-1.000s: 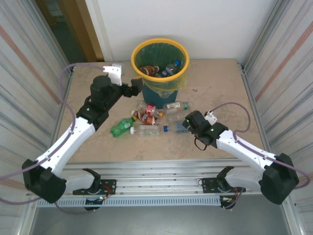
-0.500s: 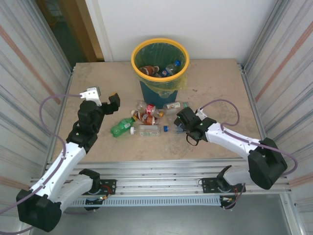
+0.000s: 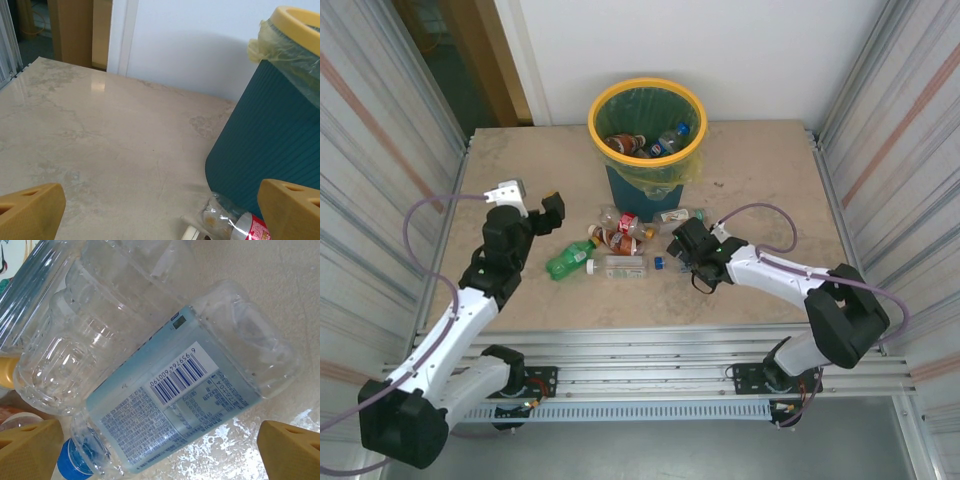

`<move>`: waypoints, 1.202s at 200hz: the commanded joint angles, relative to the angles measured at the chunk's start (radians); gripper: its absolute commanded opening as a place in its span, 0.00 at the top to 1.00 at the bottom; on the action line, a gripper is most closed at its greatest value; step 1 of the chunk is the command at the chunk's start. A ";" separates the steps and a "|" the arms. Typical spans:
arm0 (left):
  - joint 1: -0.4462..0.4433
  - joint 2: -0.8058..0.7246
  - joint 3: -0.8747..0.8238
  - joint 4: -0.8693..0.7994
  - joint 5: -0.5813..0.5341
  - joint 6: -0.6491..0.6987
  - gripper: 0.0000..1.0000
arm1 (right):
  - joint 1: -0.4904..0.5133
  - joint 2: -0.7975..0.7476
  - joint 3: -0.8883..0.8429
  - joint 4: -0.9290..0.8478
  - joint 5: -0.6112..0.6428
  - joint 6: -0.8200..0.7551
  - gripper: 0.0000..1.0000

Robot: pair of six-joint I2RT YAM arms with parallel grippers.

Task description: Put the plastic bottles in the bin

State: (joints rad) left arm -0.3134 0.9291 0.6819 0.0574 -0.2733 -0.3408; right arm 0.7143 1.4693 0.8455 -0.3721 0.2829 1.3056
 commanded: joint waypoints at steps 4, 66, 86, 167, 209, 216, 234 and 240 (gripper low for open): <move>0.007 0.013 0.002 0.032 0.020 -0.018 0.01 | 0.002 0.034 0.025 0.010 0.001 0.031 0.02; 0.008 0.036 0.008 0.033 0.028 -0.026 0.01 | -0.013 0.087 0.013 0.019 -0.019 0.037 0.02; 0.008 0.040 0.009 0.034 0.028 -0.027 0.01 | -0.016 0.088 0.004 0.018 -0.018 0.036 0.02; 0.011 0.052 0.010 0.032 0.039 -0.043 0.01 | -0.047 0.082 -0.049 0.025 -0.020 0.029 0.02; 0.011 0.058 0.014 0.030 0.043 -0.046 0.01 | -0.053 0.067 -0.054 0.026 -0.023 0.021 0.01; 0.012 0.058 0.015 0.030 0.045 -0.047 0.01 | -0.055 0.062 -0.057 0.025 -0.022 0.018 0.00; 0.014 0.059 0.015 0.028 0.044 -0.046 0.01 | -0.059 0.048 -0.059 0.017 -0.019 0.009 0.00; 0.013 0.057 0.015 0.025 0.044 -0.048 0.01 | -0.059 0.045 -0.062 0.015 -0.019 0.006 0.00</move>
State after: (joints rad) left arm -0.3119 0.9867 0.6819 0.0578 -0.2302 -0.3721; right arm 0.6643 1.5372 0.7979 -0.3210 0.2565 1.3266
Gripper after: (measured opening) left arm 0.989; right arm 0.997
